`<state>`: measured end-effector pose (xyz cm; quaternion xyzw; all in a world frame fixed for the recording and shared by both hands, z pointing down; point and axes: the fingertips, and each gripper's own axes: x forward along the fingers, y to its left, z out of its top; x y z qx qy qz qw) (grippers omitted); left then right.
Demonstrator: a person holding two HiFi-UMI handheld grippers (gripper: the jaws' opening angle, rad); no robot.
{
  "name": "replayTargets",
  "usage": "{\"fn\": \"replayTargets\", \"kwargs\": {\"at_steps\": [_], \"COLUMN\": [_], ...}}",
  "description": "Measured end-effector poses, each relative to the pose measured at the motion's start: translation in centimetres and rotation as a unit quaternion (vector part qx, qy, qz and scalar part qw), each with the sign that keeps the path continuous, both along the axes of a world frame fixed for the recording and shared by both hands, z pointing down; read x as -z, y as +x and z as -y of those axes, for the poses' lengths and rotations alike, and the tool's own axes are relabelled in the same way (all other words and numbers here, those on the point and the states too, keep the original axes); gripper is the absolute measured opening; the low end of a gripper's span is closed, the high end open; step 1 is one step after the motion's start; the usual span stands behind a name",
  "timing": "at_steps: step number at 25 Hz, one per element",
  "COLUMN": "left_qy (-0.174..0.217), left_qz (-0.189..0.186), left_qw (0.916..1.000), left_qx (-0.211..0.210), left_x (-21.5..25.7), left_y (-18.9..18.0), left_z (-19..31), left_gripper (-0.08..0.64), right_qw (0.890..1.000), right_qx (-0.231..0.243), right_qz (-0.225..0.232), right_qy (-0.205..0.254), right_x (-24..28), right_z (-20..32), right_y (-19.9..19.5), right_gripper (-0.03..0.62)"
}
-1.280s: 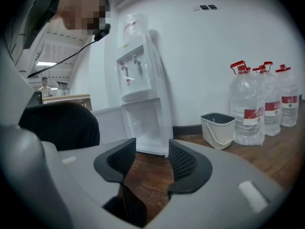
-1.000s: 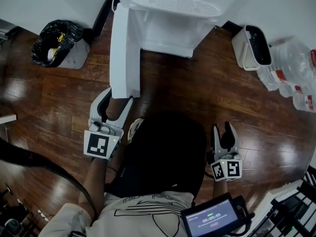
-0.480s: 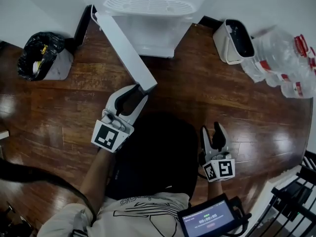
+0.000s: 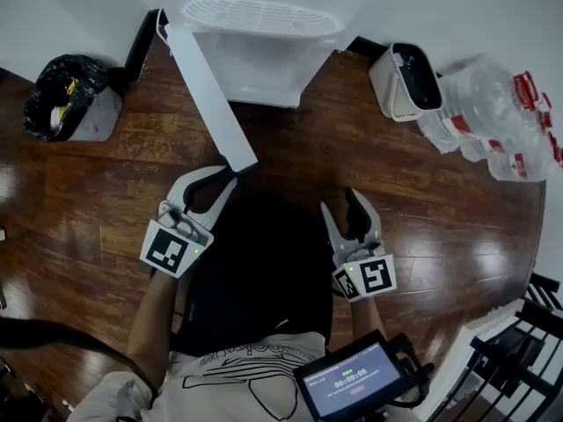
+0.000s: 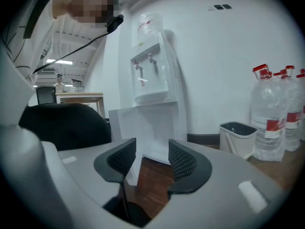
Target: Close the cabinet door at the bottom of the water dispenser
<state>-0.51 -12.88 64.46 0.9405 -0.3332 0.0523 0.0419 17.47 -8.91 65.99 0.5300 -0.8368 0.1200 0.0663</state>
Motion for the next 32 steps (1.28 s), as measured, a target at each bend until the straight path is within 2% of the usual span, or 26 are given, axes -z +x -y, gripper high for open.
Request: {"fn": "replayTargets", "kwargs": {"at_steps": [1, 3, 5, 6, 9, 12, 14, 16, 18, 22, 24, 27, 30, 31, 32], "left_qy": [0.001, 0.002, 0.011, 0.016, 0.016, 0.005, -0.013, -0.026, -0.025, -0.055, -0.061, -0.060, -0.054, -0.054, -0.055], "left_qz": [0.010, 0.033, 0.039, 0.029, -0.020, -0.025, -0.032, -0.028, -0.001, 0.041, 0.052, 0.063, 0.057, 0.054, 0.053], "left_qw": [0.9999, 0.9992, 0.9985, 0.9986, 0.9991, 0.9996, 0.9993, 0.9981, 0.9966, 0.9870, 0.9812, 0.9761, 0.9715, 0.9697, 0.9679], "left_qx": [0.002, 0.020, 0.037, 0.041, 0.035, 0.011, 0.018, 0.049, 0.078, 0.146, 0.176, 0.199, 0.224, 0.232, 0.239], "left_x": [-0.1, -0.5, -0.6, -0.4, 0.0, -0.5, -1.0, -1.9, -2.7, -2.5, -2.2, -1.8, -1.9, -2.0, -2.1], "left_y": [-0.9, -2.6, -3.5, -3.5, -1.5, 1.4, 1.8, -0.3, -3.5, -9.8, -12.5, -15.0, -16.9, -17.3, -17.6], "left_z": [-0.3, -0.7, 0.0, 0.5, 1.6, 1.9, 2.1, 2.5, 2.6, 1.0, -0.4, -2.2, -3.5, -3.9, -4.2], "left_gripper": [0.066, 0.020, 0.020, 0.020, 0.020, 0.017, 0.020, 0.020, 0.021, 0.020, 0.020, 0.020, 0.020, 0.020, 0.020], "right_qw": [1.000, 0.998, 0.996, 0.996, 0.998, 0.999, 1.000, 1.000, 1.000, 0.995, 0.994, 0.996, 0.996, 0.995, 0.995], "right_qx": [0.019, 0.057, 0.079, 0.078, 0.056, 0.024, 0.003, -0.007, 0.004, 0.070, 0.087, 0.067, 0.062, 0.071, 0.080], "right_qz": [-0.003, -0.022, -0.044, -0.047, -0.037, -0.026, -0.018, -0.011, -0.019, -0.059, -0.055, -0.046, -0.054, -0.059, -0.060], "right_qy": [0.003, 0.004, 0.000, -0.001, 0.003, -0.001, -0.008, -0.012, -0.004, 0.032, 0.037, 0.030, 0.023, 0.025, 0.025], "right_x": [-0.1, -0.4, -0.9, -0.9, -0.3, -0.1, -0.5, -1.0, -1.5, -0.6, -0.2, -0.8, -1.1, -1.0, -1.0], "right_z": [0.7, 1.5, 1.6, 1.6, 0.8, -0.4, -0.8, -0.5, 0.6, 3.2, 4.5, 6.6, 8.1, 8.4, 8.4], "right_y": [-1.3, -3.6, -4.7, -4.6, -2.9, -0.3, 1.1, 1.6, 0.6, -5.8, -9.1, -11.3, -11.9, -12.1, -12.2], "right_gripper": [0.218, 0.218, 0.216, 0.175, 0.176, 0.178, 0.178, 0.178, 0.178, 0.184, 0.232, 0.290, 0.272, 0.193, 0.179]}}
